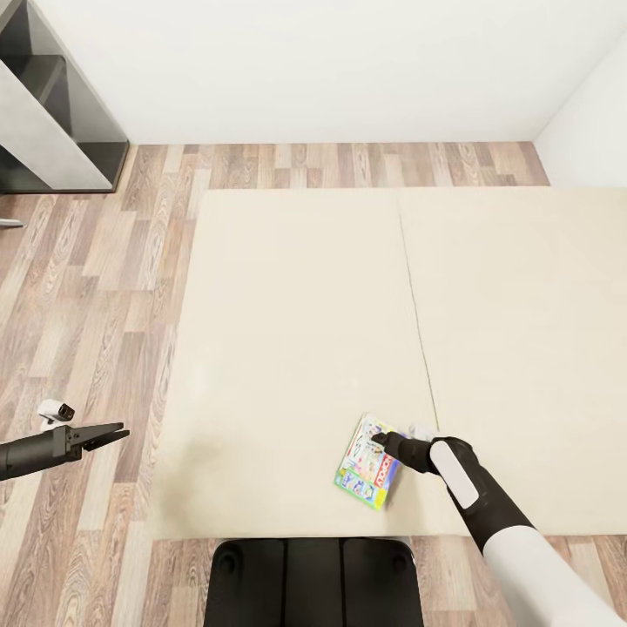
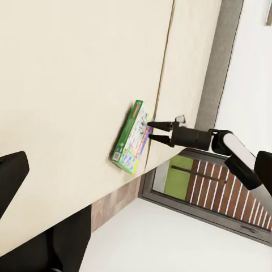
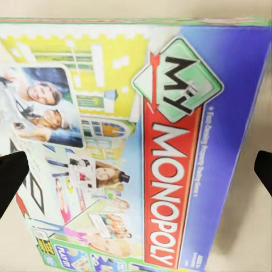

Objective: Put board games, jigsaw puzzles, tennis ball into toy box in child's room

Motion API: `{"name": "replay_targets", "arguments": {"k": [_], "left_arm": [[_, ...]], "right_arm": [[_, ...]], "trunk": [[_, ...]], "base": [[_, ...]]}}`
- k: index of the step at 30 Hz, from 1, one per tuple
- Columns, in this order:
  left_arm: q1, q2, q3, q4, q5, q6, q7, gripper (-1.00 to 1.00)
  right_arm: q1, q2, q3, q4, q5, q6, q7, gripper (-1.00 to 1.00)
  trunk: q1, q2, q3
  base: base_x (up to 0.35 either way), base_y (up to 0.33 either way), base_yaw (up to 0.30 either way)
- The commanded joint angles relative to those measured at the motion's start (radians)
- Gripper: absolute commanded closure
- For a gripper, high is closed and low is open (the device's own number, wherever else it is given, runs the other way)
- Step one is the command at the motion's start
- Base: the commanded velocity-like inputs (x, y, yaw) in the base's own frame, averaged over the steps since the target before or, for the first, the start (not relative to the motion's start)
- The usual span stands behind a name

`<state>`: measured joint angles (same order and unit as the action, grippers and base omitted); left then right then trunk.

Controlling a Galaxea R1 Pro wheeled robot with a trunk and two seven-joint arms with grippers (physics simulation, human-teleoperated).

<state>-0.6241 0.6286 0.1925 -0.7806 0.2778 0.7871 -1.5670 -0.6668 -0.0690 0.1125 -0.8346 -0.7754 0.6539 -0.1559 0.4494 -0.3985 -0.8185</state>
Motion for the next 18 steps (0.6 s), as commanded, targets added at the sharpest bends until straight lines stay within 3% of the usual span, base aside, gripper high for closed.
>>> {"name": "replay_targets", "arguments": {"k": [1, 8, 18], "left_arm": [[0.000, 0.000, 0.000, 0.000, 0.000, 0.011, -0.004, -1.00], [0.000, 0.000, 0.000, 0.000, 0.000, 0.011, -0.004, -1.00], [0.000, 0.000, -0.001, 0.000, 0.000, 0.011, -0.004, -1.00]], "right_arm": [[0.000, -0.001, 0.004, -0.001, -0.006, 0.001, -0.010, -1.00], [0.000, 0.000, 0.003, 0.003, 0.052, 0.001, -0.009, -1.00], [0.000, -0.011, 0.002, 0.005, 0.071, 0.002, -0.008, -1.00]], "trunk": [[0.001, -0.002, -0.001], [0.001, -0.002, -0.001], [0.001, -0.002, -0.001]], "base": [[0.000, 0.000, 0.000], [0.000, 0.000, 0.000], [0.000, 0.000, 0.000]]}}
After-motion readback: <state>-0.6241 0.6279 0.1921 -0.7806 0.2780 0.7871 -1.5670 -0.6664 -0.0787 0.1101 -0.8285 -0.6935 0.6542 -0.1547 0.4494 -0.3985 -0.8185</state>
